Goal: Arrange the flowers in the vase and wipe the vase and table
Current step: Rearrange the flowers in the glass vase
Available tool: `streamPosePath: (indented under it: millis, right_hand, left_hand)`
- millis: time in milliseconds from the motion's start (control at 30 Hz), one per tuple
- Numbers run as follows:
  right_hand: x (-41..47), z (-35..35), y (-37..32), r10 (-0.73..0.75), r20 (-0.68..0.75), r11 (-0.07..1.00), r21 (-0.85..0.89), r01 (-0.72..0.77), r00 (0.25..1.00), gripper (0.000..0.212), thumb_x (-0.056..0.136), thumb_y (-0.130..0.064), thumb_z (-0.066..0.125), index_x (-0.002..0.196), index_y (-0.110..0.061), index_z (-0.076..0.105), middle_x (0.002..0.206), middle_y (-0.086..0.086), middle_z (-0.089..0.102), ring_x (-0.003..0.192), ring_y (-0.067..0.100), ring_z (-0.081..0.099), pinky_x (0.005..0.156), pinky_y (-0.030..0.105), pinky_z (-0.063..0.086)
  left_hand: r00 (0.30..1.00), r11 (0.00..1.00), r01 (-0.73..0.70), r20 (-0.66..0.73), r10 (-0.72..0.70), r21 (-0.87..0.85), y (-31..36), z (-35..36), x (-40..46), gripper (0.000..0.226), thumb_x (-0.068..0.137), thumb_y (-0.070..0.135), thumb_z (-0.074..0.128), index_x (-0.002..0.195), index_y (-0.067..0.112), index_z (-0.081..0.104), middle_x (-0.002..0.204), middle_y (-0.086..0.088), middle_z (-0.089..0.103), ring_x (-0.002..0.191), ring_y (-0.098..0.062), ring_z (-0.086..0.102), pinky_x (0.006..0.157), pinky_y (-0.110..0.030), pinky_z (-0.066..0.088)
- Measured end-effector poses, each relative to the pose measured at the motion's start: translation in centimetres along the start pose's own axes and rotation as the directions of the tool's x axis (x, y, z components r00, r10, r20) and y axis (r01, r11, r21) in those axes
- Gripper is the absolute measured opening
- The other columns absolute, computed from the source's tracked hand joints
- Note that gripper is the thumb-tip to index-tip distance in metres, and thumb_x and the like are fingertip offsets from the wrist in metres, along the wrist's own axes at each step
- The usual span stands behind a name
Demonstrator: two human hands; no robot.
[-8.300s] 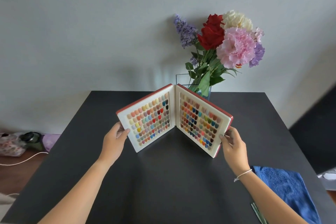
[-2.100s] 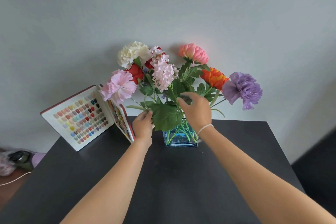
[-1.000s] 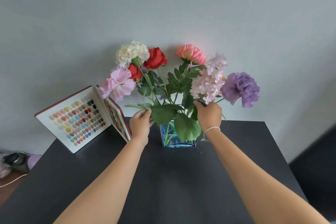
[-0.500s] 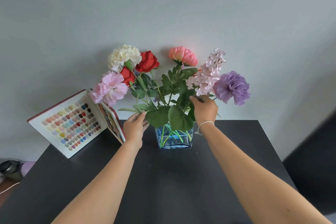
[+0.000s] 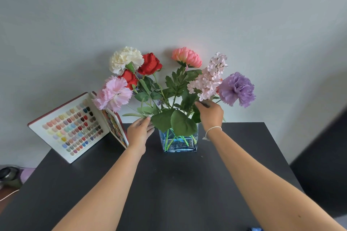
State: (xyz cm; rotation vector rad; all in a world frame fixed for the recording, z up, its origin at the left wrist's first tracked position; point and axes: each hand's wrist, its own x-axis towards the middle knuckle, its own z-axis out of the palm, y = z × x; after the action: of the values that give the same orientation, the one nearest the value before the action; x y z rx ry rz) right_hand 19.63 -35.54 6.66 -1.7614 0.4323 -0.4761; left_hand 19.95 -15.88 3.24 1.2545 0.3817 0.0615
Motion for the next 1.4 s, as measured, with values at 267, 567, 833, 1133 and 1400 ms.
streamPosePath:
  millis: [267, 567, 833, 1133, 1400]
  right_hand:
    - [-0.4, -0.6, 0.6, -0.041, 0.009, 0.999, -0.007, 0.041, 0.999, 0.012, 0.081, -0.017, 0.060, 0.072, -0.015, 0.067, 0.062, -0.007, 0.055, 0.054, 0.004, 0.043, 0.046, 0.012, 0.029]
    - [-1.5, -1.4, 1.6, -0.094, 0.026, 0.995, 0.012, 0.094, 0.995, 0.017, 0.082, -0.019, 0.062, 0.094, -0.012, 0.072, 0.082, -0.007, 0.064, 0.068, -0.006, 0.053, 0.055, -0.005, 0.035]
    - [-2.9, -2.2, 2.5, -0.086, 0.039, 0.996, 0.005, 0.086, 0.996, 0.014, 0.082, -0.018, 0.062, 0.091, -0.013, 0.072, 0.084, -0.006, 0.066, 0.073, 0.001, 0.057, 0.062, -0.001, 0.037]
    - [-6.0, -2.9, 5.6, 0.224, 0.061, 0.972, 0.054, -0.227, 0.973, 0.025, 0.083, -0.034, 0.059, 0.092, -0.012, 0.069, 0.086, 0.002, 0.070, 0.063, 0.012, 0.054, 0.067, 0.028, 0.051]
    - [-6.7, -2.6, 5.0, 0.426, 0.441, 0.801, 0.221, -0.556, 0.790, 0.012, 0.083, -0.022, 0.064, 0.078, -0.011, 0.062, 0.059, 0.000, 0.059, 0.039, 0.007, 0.047, 0.036, 0.016, 0.036]
  left_hand:
    - [0.999, 1.000, -0.014, 0.039, 0.013, 0.025, 0.4, 0.4, -1.1, 0.015, 0.091, 0.013, 0.054, 0.101, 0.004, 0.060, 0.096, -0.016, 0.066, 0.086, -0.023, 0.065, 0.079, -0.029, 0.050]
    - [1.000, 0.997, -0.006, 0.028, 0.003, 0.082, 0.1, -0.1, -2.0, 0.018, 0.091, 0.014, 0.055, 0.104, 0.002, 0.059, 0.104, -0.020, 0.063, 0.094, -0.029, 0.062, 0.085, -0.034, 0.048]
    - [0.999, 0.995, 0.017, 0.044, -0.022, 0.102, -0.2, -0.3, -2.5, 0.023, 0.092, 0.015, 0.052, 0.111, 0.001, 0.056, 0.108, -0.019, 0.061, 0.096, -0.029, 0.061, 0.088, -0.035, 0.047]
    - [0.975, 0.980, 0.170, 0.124, -0.183, 0.107, -1.6, -0.9, -3.2, 0.015, 0.088, 0.024, 0.060, 0.093, 0.010, 0.061, 0.091, -0.008, 0.068, 0.083, -0.017, 0.067, 0.069, -0.027, 0.053]
    - [0.971, 0.982, 0.181, 0.147, -0.188, 0.059, -1.1, 0.2, -3.1, 0.003, 0.090, 0.010, 0.055, 0.089, 0.008, 0.057, 0.092, -0.012, 0.064, 0.085, -0.021, 0.064, 0.073, -0.031, 0.053]
